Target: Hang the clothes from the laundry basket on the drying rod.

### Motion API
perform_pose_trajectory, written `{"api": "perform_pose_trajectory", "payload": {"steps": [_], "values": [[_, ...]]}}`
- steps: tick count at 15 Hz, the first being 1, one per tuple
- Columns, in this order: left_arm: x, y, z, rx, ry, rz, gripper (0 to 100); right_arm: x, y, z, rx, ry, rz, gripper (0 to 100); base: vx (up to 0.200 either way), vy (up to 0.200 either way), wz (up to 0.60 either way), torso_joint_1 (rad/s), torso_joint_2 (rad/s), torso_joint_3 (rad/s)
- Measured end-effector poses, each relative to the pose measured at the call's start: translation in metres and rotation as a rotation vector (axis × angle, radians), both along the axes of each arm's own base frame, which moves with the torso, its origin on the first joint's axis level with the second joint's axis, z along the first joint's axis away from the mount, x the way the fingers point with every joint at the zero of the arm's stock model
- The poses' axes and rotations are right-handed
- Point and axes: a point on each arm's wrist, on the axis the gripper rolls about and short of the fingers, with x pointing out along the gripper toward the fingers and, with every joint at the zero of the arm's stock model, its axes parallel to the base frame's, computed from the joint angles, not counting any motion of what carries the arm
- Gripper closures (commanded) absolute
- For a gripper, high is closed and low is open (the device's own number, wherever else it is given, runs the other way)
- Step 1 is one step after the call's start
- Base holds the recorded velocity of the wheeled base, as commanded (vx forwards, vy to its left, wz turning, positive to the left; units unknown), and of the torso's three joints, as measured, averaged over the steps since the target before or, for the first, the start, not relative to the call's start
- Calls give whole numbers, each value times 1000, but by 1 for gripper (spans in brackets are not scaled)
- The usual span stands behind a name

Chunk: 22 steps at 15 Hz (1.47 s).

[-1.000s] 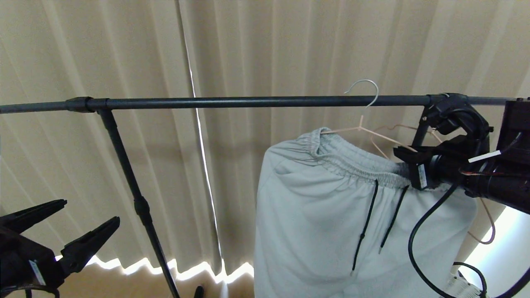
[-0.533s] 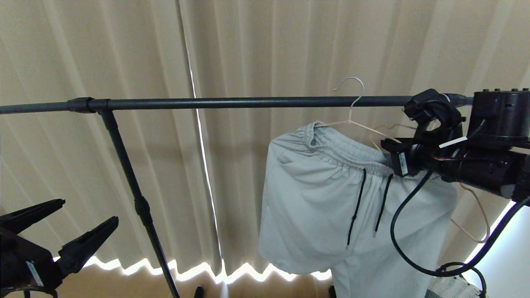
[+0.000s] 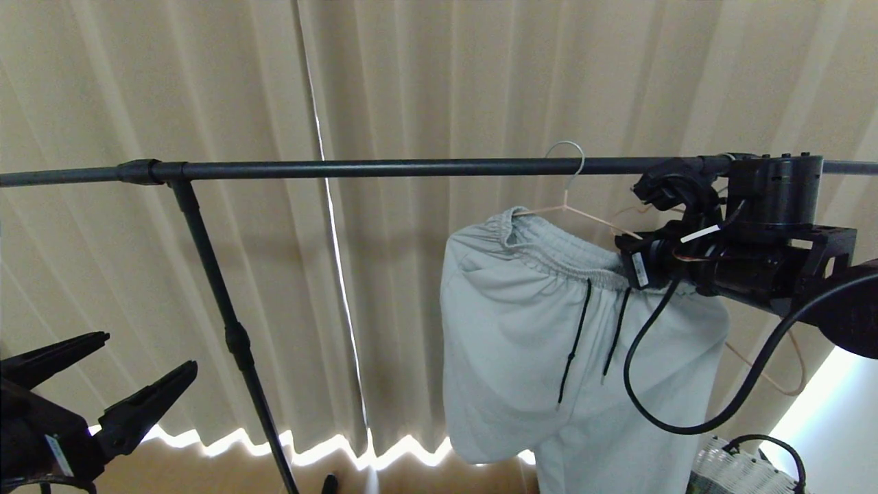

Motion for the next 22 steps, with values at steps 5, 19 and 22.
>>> {"api": "perform_pose_trajectory", "payload": {"steps": [5, 19, 22], "values": [[0, 0, -1, 1, 4, 0, 0, 2, 12, -4, -3, 11, 34, 100, 0, 0, 0, 0, 0, 0], [1, 0, -1, -2, 8, 1, 0, -22, 48, -2, 205, 52, 106, 0, 0, 0, 0, 0, 0, 0], [2, 0, -1, -2, 13, 5, 0, -30, 47, 2, 231, 50, 118, 0, 0, 0, 0, 0, 0, 0]]}}
